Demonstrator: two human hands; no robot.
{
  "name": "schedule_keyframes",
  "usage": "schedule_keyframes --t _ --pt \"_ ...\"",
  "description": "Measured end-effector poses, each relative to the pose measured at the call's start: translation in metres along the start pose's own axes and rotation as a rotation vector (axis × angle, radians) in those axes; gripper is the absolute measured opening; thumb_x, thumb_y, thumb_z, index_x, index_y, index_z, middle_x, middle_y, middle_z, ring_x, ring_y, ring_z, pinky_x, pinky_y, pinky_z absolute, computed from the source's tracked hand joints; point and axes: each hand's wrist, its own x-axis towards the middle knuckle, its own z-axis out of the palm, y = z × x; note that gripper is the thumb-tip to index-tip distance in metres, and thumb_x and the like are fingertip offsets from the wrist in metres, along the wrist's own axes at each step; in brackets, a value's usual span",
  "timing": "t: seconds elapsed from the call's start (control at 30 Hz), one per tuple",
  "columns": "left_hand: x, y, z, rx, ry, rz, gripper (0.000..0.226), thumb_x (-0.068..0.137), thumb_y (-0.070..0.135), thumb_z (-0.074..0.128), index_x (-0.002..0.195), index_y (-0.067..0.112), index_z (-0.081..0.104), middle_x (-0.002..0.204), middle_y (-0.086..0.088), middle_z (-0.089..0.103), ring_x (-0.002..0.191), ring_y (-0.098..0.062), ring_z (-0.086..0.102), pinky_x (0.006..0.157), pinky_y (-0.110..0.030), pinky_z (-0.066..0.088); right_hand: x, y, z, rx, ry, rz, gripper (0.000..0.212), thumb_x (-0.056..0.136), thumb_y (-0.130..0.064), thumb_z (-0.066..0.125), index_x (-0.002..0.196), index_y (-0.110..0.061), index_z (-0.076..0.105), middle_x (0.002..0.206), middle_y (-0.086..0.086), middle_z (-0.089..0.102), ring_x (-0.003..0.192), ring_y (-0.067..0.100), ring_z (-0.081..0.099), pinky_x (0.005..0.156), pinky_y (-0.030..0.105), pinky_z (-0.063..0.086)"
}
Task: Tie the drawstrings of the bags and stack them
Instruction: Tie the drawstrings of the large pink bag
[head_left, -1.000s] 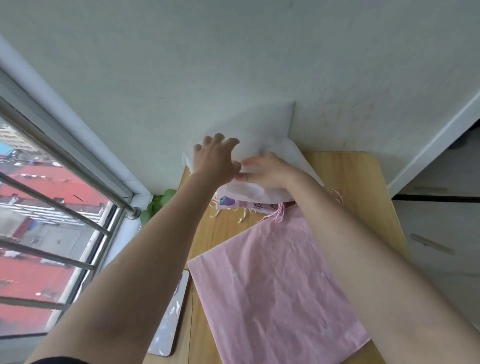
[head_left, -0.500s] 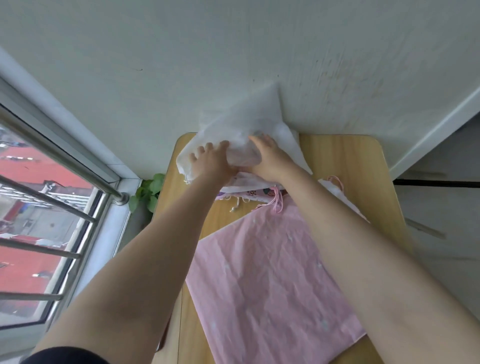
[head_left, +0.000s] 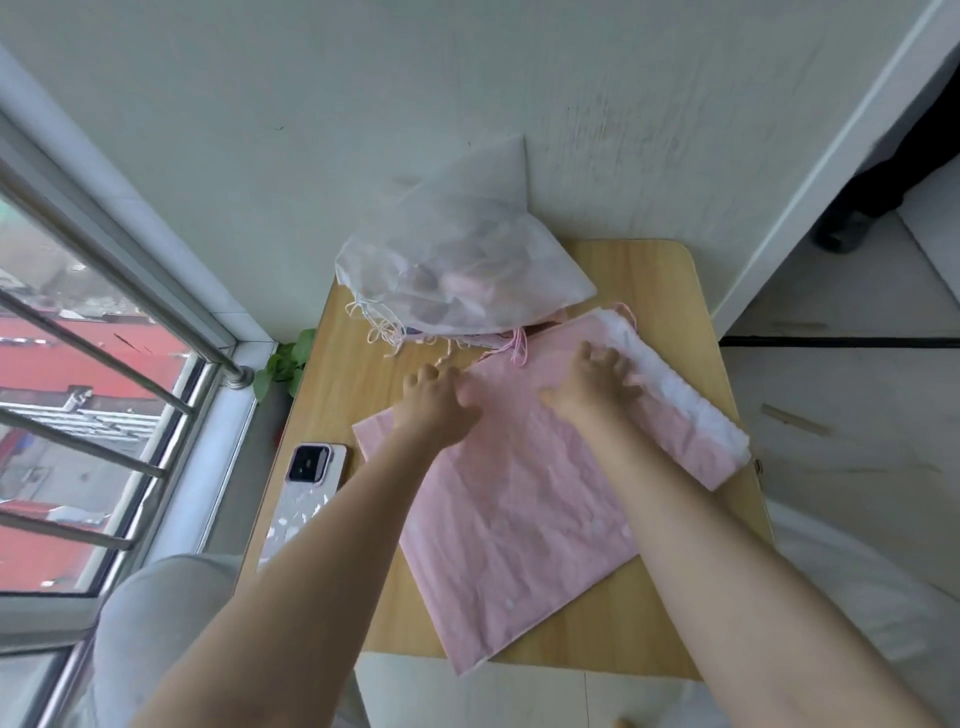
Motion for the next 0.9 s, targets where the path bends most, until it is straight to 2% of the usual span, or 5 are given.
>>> schedule_keyframes --t 0.13,0.27,0.47,0.73,0.9 --pt "-0.009 -0.004 -0.005 -0.111 -0.041 -0.070 0.048 0.090 0.047 0.044 0.120 0.012 0.057 0.104 -0.004 0.065 0.097 -0.027 0.063 0.076 -0.034 0.051 -0.011 0.000 0.000 -0.120 -0.057 -0.071 0.113 0.071 -0.059 0.073 0.153 -0.014 0.009 0.155 0.010 0.017 0.144 0.033 0.017 0.104 0.055 0.034" --pt "-0.020 -0.007 -0.018 -0.214 -0.544 -0.153 0.051 0.103 0.041 0.027 0.094 0.007 0.064 0.078 -0.011 0.071 0.058 -0.021 0.065 0.055 -0.023 0.041 -0.023 -0.005 0.000 -0.108 -0.083 -0.103 0.127 0.069 -0.067 0.072 0.153 -0.004 0.001 0.153 0.006 0.022 0.142 0.029 0.019 0.101 0.048 0.038" --pt "-0.026 -0.019 -0.002 -0.230 -0.193 -0.100 0.023 0.086 0.023 0.046 0.078 0.011 0.063 0.081 -0.011 0.069 0.071 -0.030 0.065 0.067 -0.033 0.052 -0.024 -0.008 0.018 -0.014 0.024 -0.044 0.074 0.099 -0.018 0.042 0.152 0.003 -0.005 0.147 0.018 0.038 0.141 0.030 0.026 0.102 0.045 0.039" --pt "-0.024 -0.011 0.007 -0.513 -0.071 -0.122 0.033 0.088 0.030 0.054 0.118 0.018 0.061 0.107 -0.007 0.068 0.096 -0.027 0.063 0.075 -0.029 0.048 -0.041 -0.018 0.043 -0.008 0.043 -0.256 0.051 0.095 -0.027 0.054 0.143 -0.021 0.039 0.120 0.002 0.062 0.107 0.027 0.063 0.080 0.034 0.044" --pt "-0.024 -0.017 0.004 -0.796 -0.013 -0.234 0.040 0.090 0.046 0.054 0.095 0.008 0.066 0.080 -0.004 0.060 0.078 -0.024 0.056 0.072 -0.032 0.043 -0.062 -0.038 0.046 0.071 0.056 -0.482 0.017 0.095 -0.021 0.049 0.111 -0.013 0.052 0.103 0.010 0.068 0.096 0.033 0.065 0.075 0.034 0.050"
